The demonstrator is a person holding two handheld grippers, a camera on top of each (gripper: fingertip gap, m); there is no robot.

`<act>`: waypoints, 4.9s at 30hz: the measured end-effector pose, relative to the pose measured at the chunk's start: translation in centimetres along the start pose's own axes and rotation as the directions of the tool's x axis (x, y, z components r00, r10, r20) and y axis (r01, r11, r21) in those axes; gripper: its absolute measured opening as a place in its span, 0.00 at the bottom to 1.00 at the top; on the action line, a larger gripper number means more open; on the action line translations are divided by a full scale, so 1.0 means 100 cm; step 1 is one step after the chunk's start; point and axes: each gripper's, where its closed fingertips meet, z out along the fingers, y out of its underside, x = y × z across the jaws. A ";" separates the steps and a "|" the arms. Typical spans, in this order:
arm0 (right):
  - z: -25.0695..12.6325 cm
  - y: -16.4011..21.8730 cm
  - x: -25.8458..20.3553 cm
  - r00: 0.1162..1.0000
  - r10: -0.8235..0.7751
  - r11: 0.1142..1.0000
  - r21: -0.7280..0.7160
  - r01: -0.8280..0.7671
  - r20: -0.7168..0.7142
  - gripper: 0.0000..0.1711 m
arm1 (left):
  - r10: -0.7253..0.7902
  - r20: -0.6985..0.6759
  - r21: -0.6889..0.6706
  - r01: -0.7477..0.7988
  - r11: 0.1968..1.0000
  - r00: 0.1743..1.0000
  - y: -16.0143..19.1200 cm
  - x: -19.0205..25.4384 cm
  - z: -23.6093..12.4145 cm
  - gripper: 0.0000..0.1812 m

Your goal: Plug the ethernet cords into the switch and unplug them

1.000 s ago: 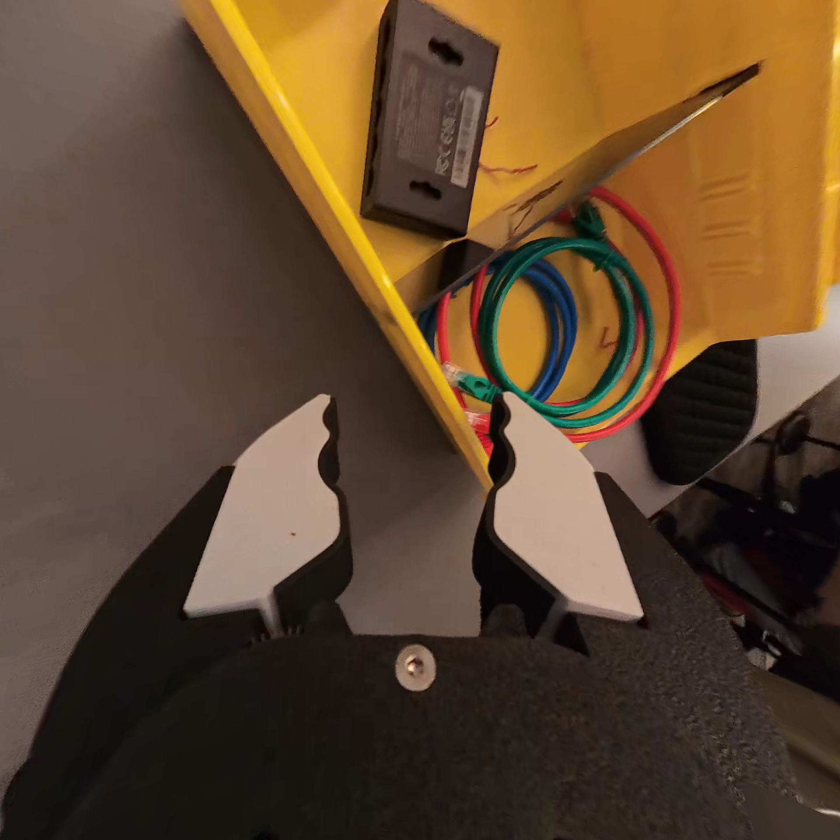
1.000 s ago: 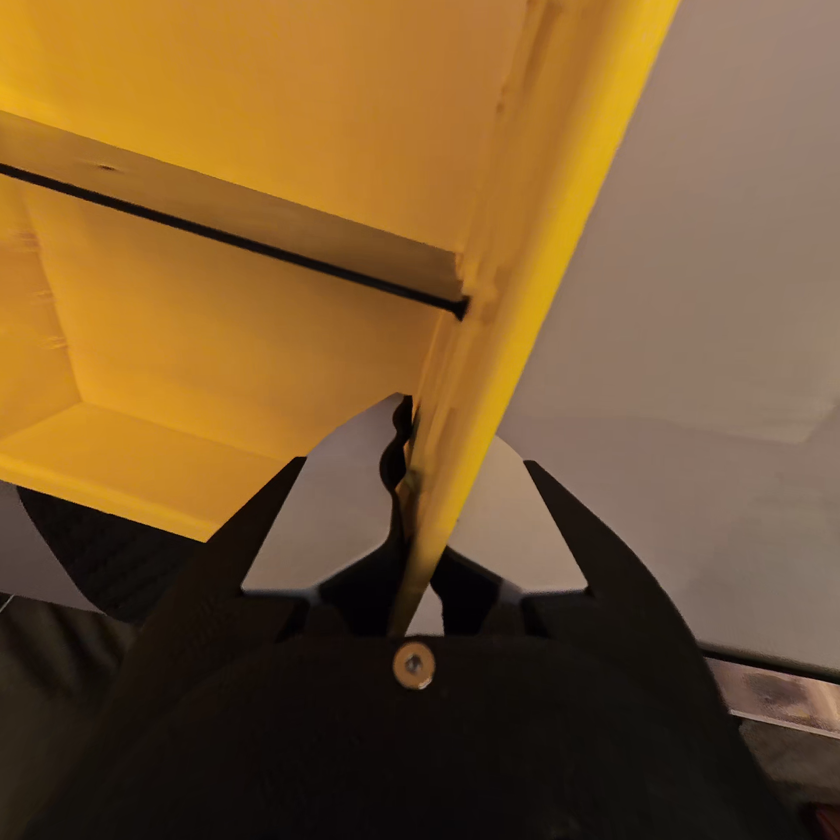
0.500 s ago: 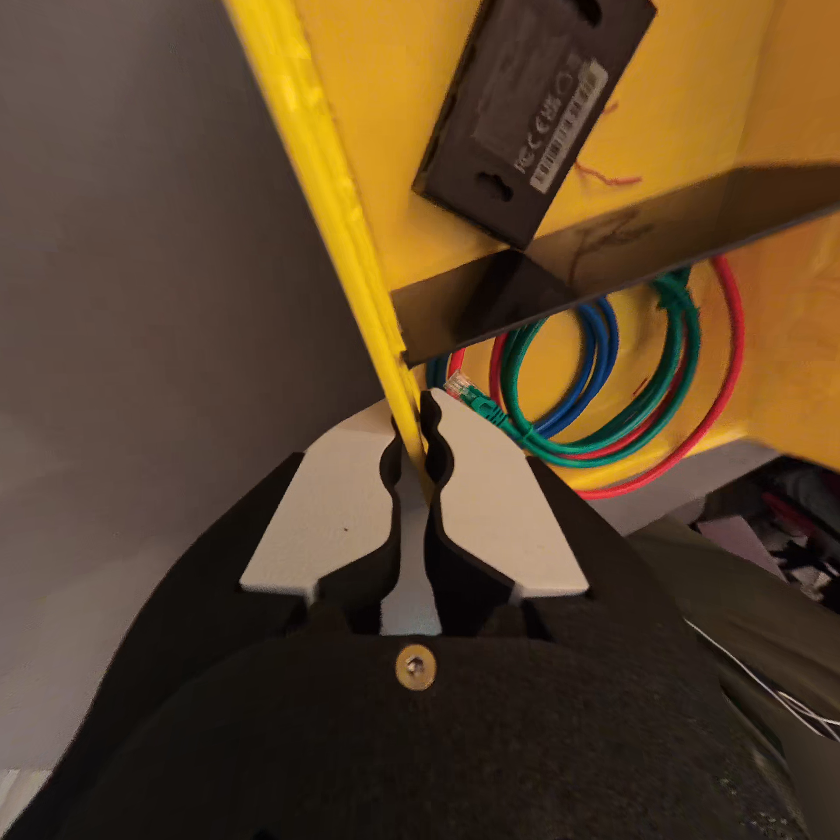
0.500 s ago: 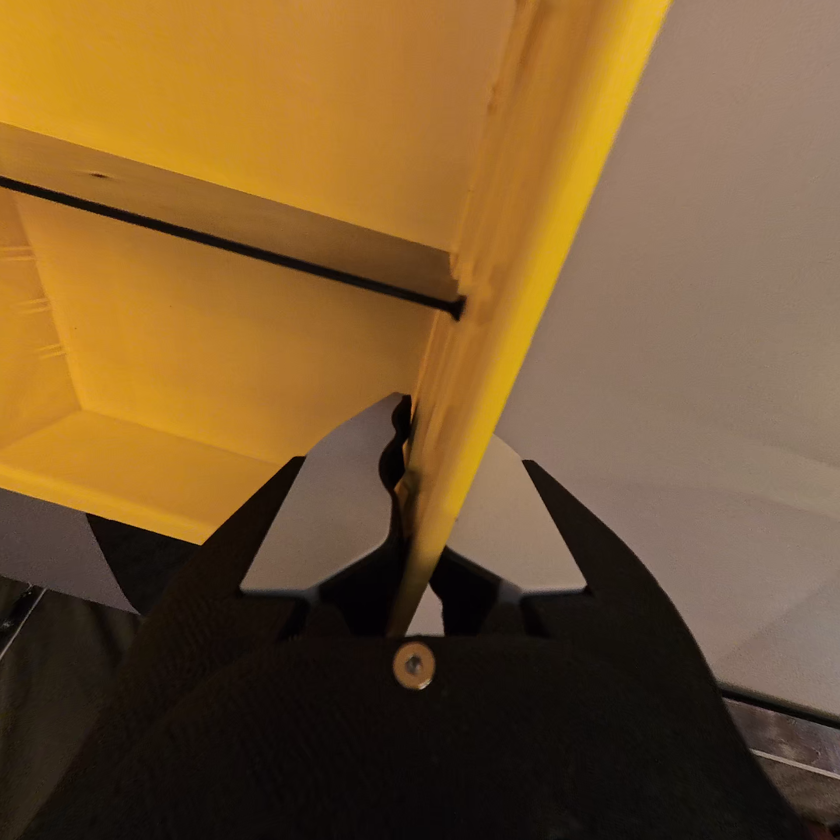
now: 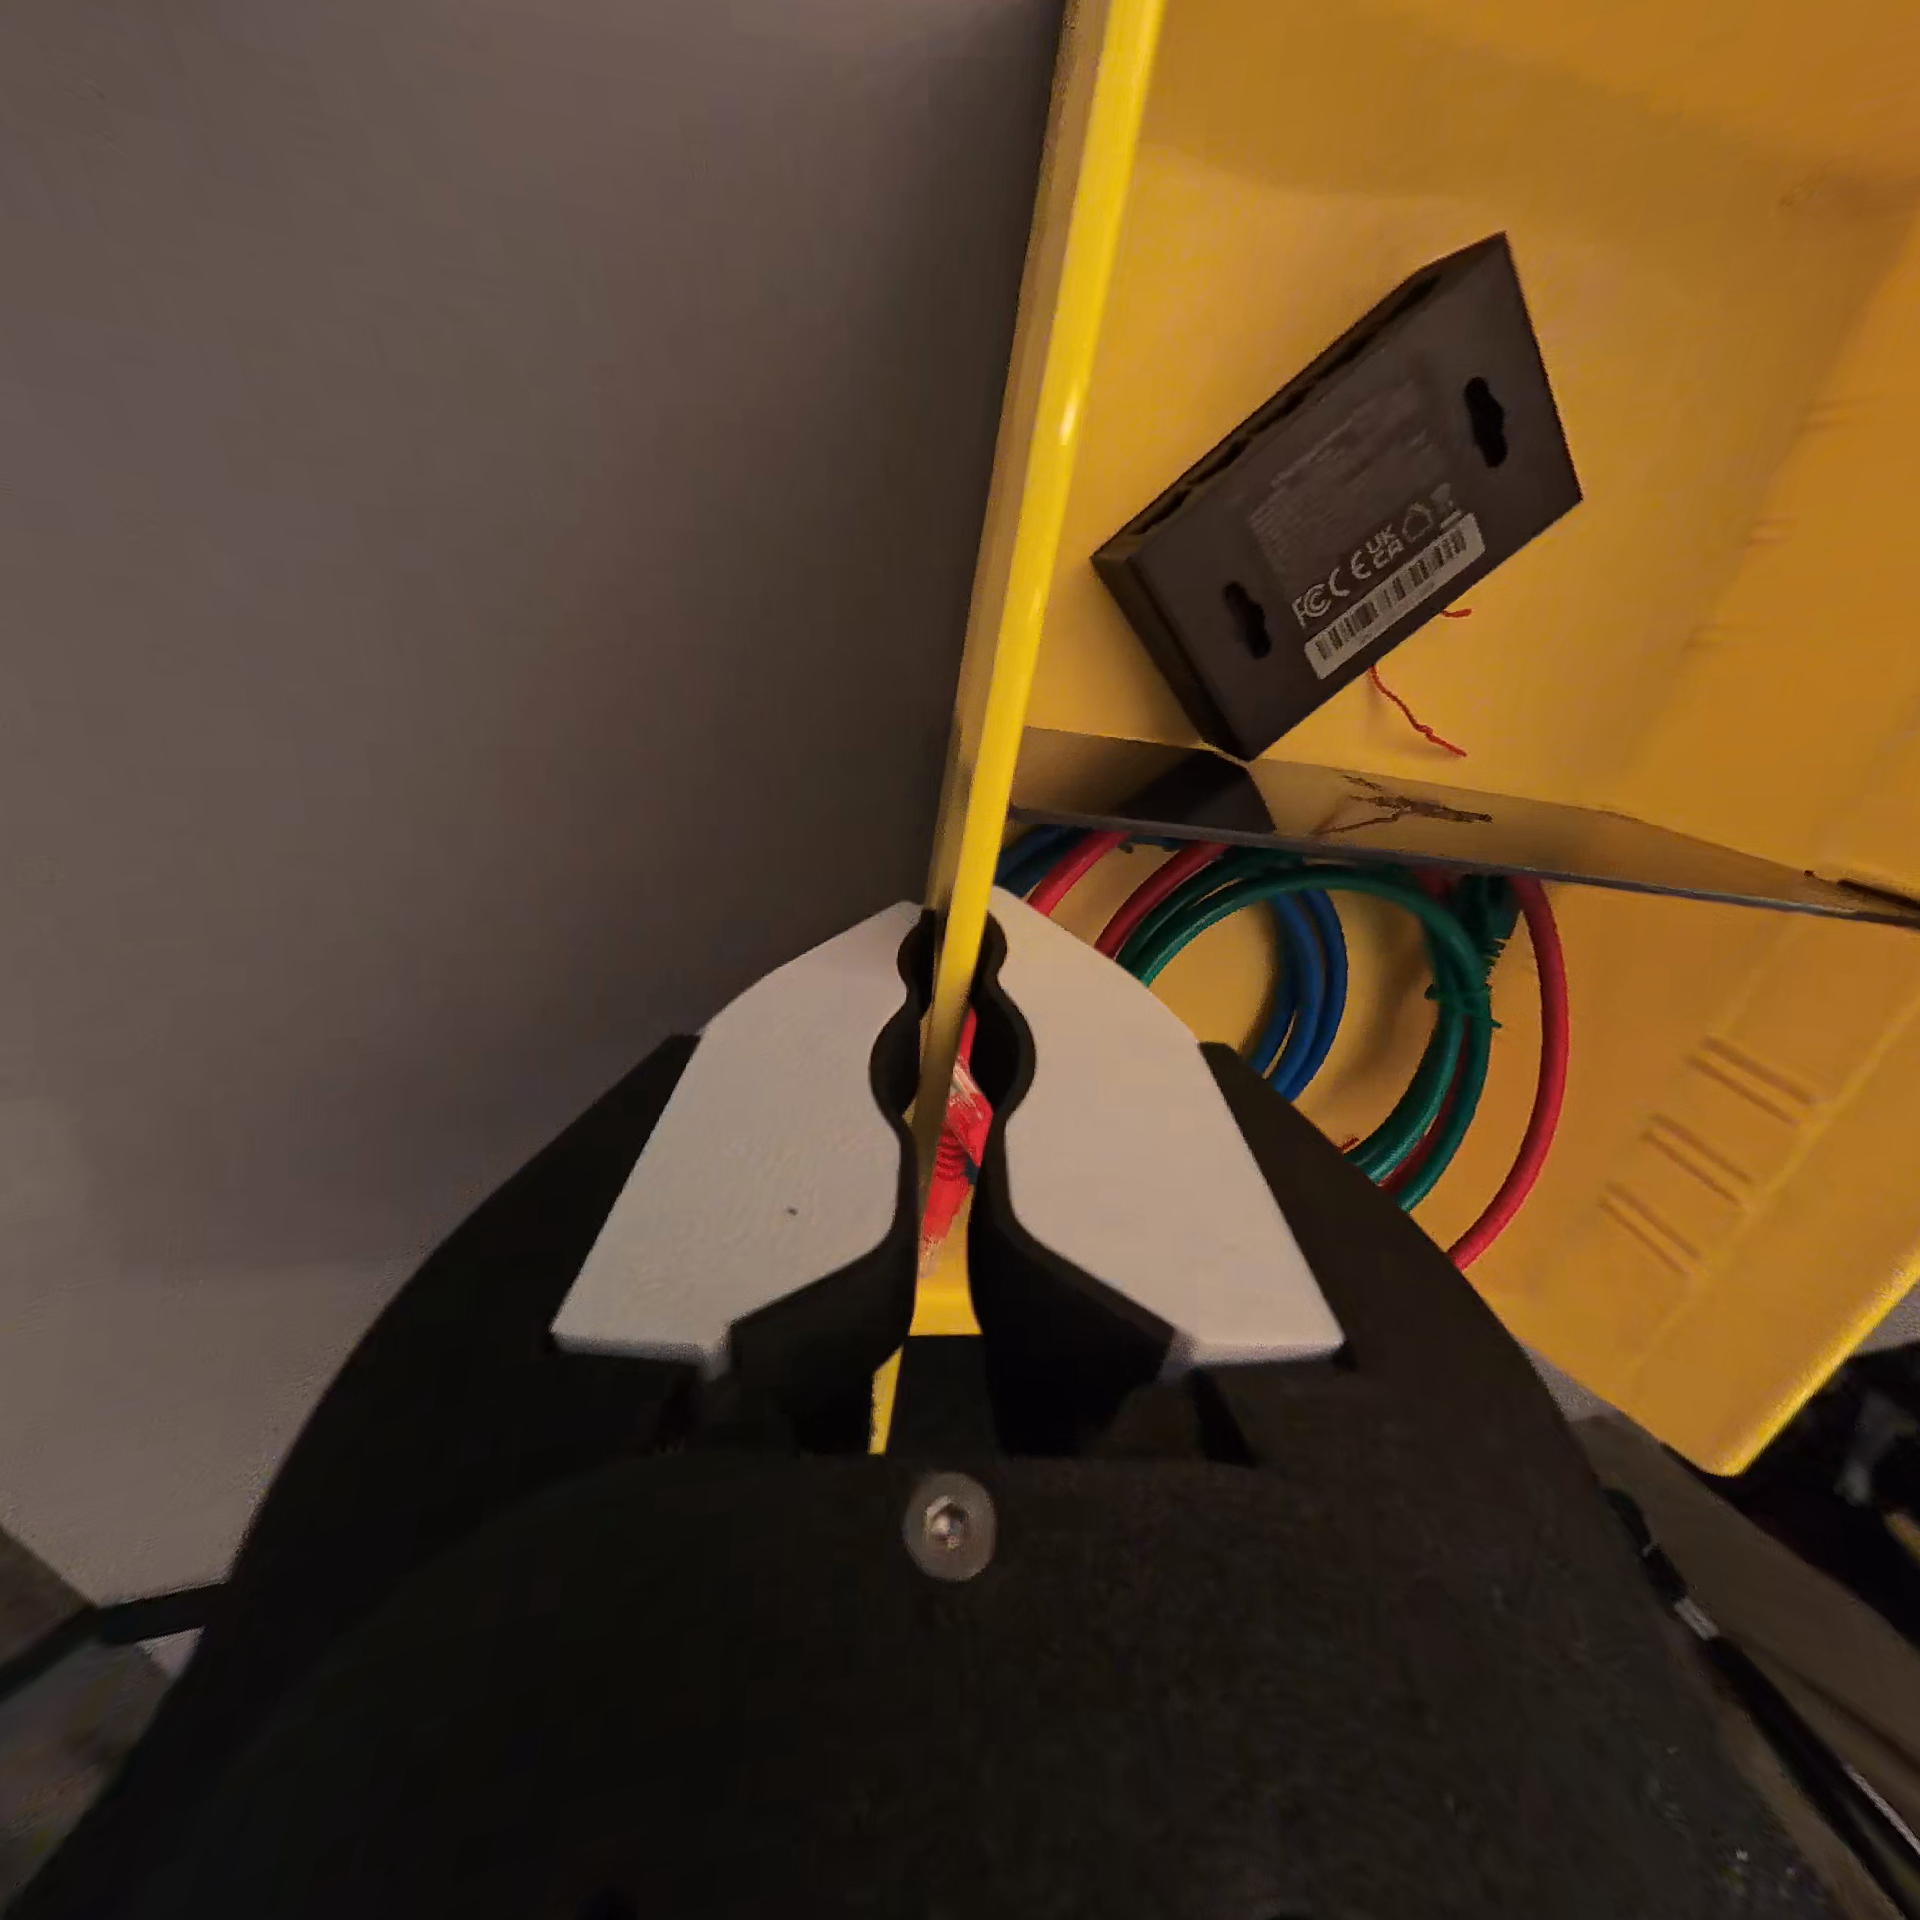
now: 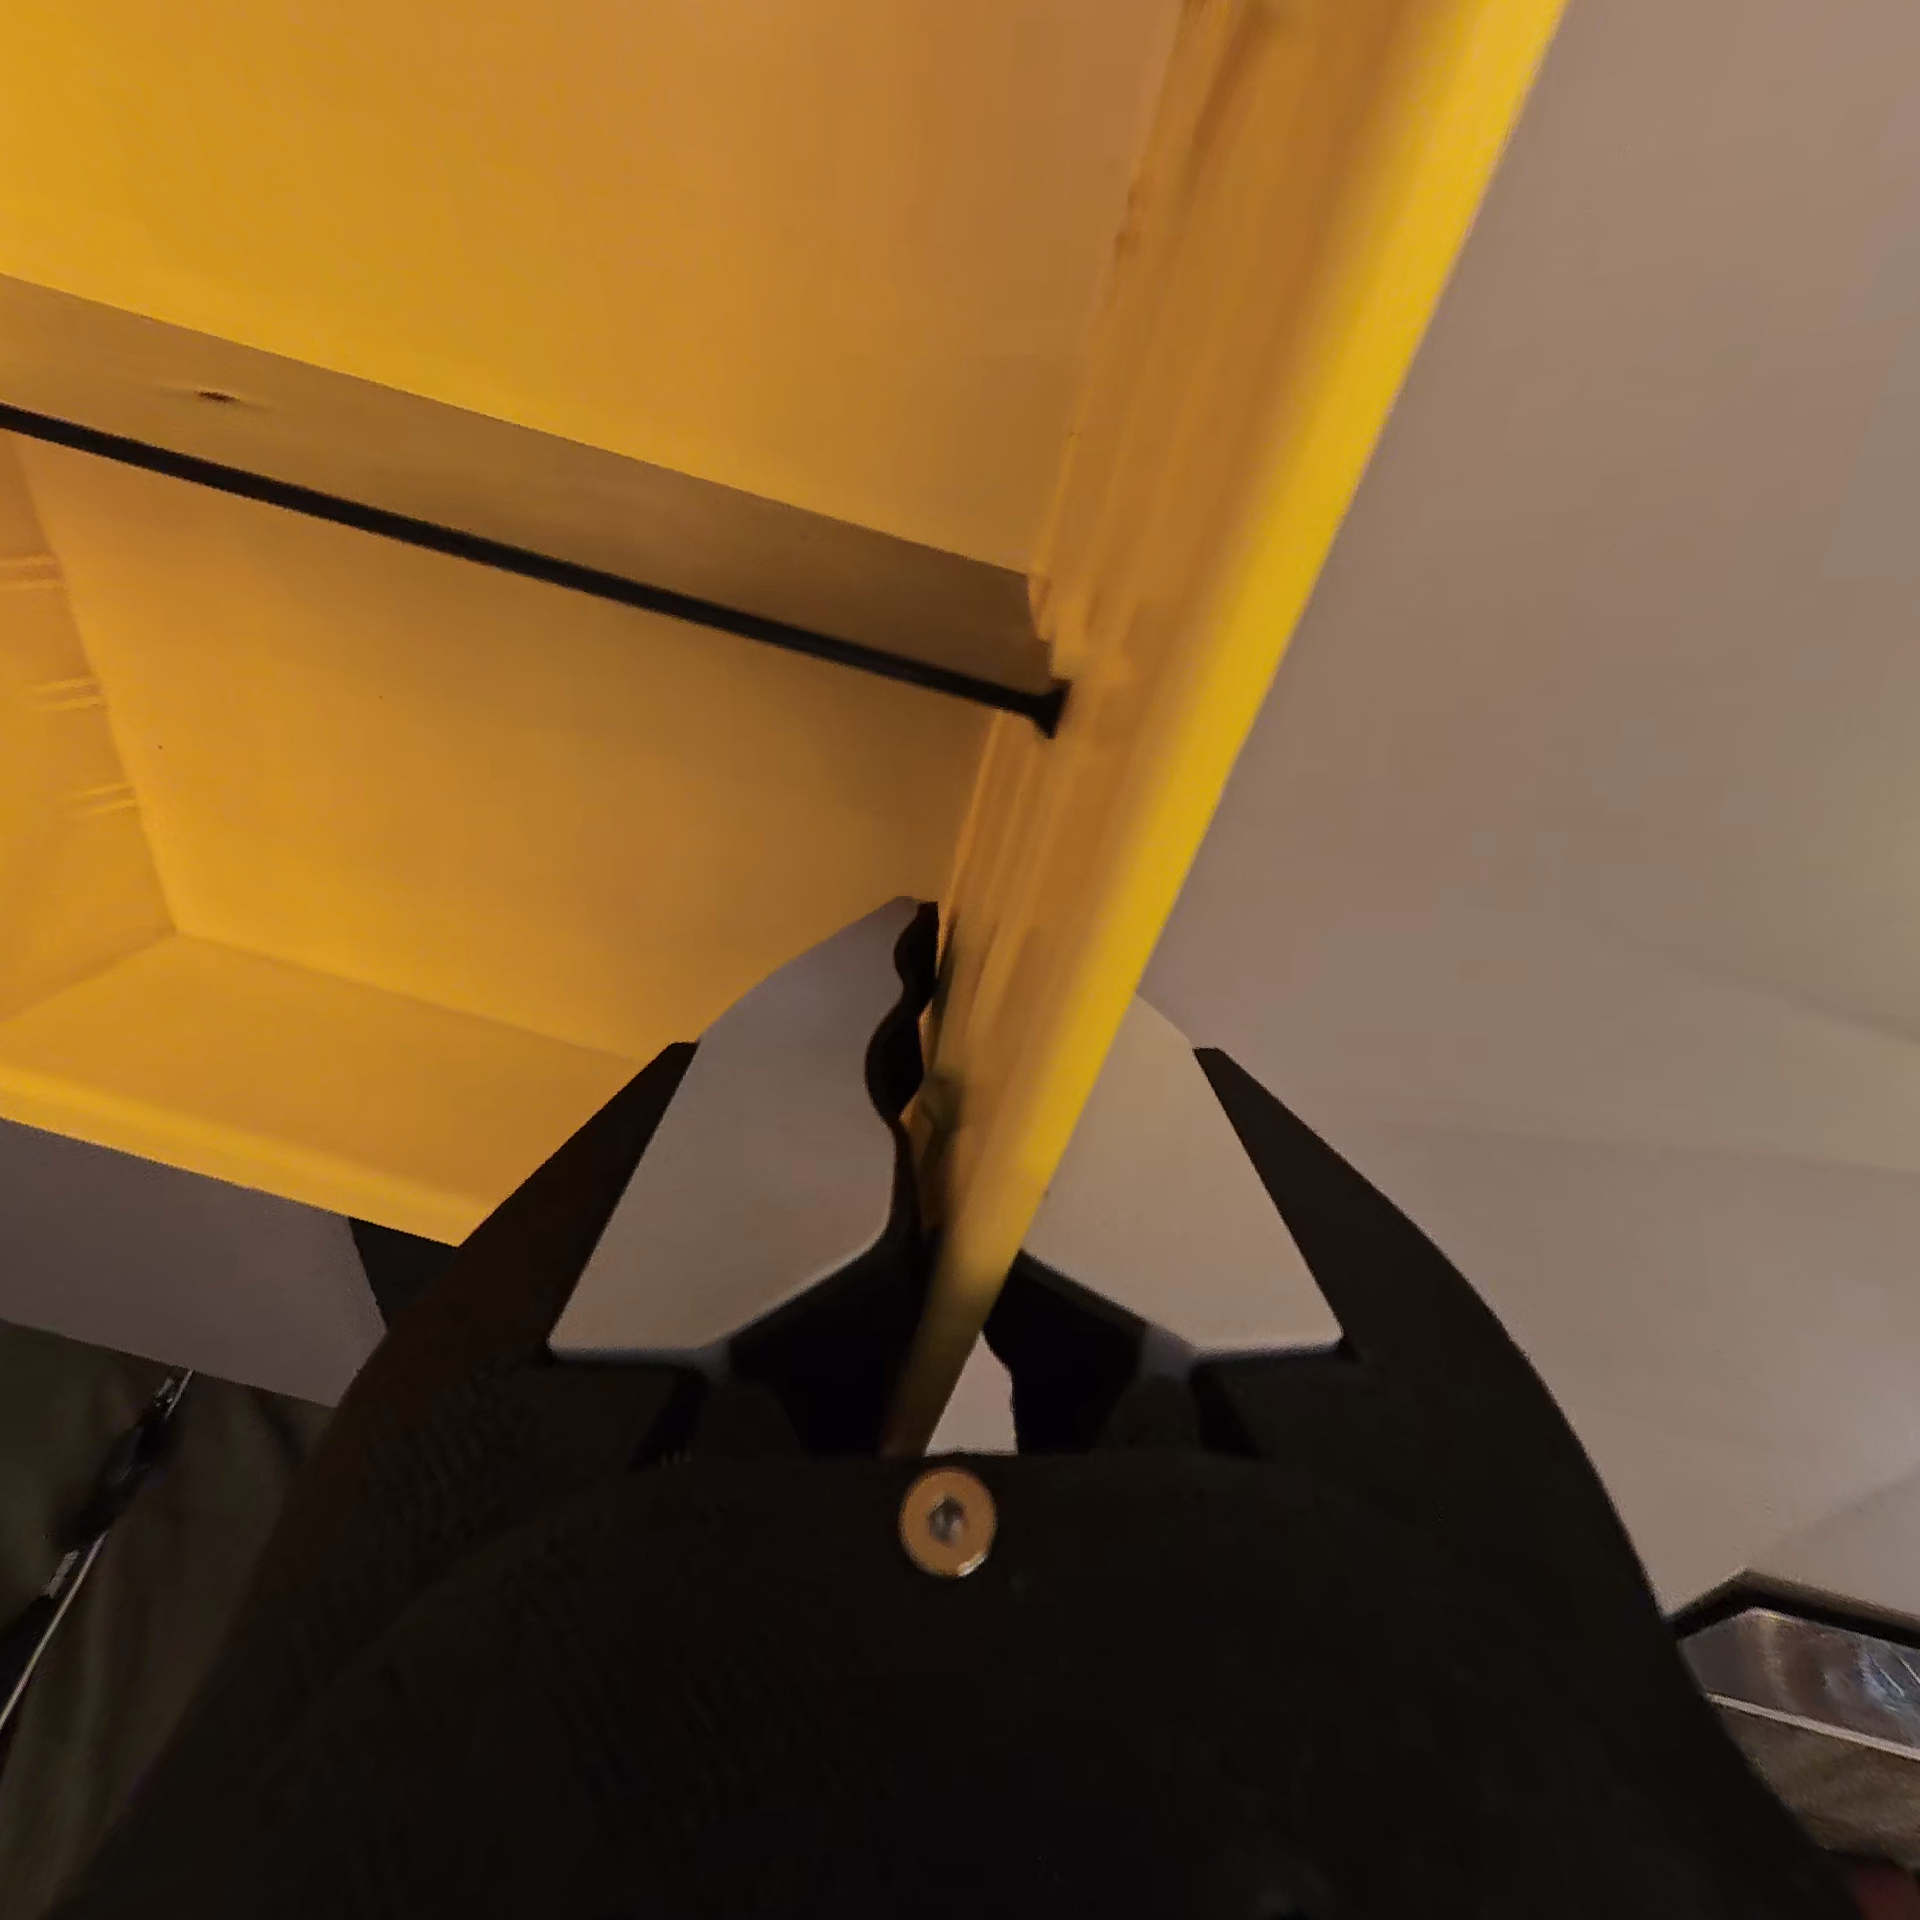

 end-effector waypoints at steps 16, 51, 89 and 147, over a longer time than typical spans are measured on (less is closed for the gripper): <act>0.002 -0.002 -0.013 1.000 -0.004 1.000 -0.001 0.004 -0.013 0.04 | -0.121 -0.079 0.165 0.133 0.977 0.989 0.000 -0.048 -0.008 0.03; -0.006 -0.012 0.012 0.961 -0.203 0.978 0.010 0.209 -0.189 0.22 | -0.098 -0.361 0.460 0.268 0.846 0.927 -0.003 -0.080 -0.041 0.13; -0.205 -0.085 -0.425 0.454 -0.798 -0.281 0.911 0.300 -0.396 0.46 | 0.155 0.495 0.828 -0.518 0.214 0.855 -0.060 0.064 -0.187 0.24; -0.181 -0.082 -0.369 0.263 -0.646 -0.357 0.589 0.725 -0.716 0.30 | 0.843 0.178 0.067 -0.861 0.504 0.507 0.083 0.032 -0.062 0.03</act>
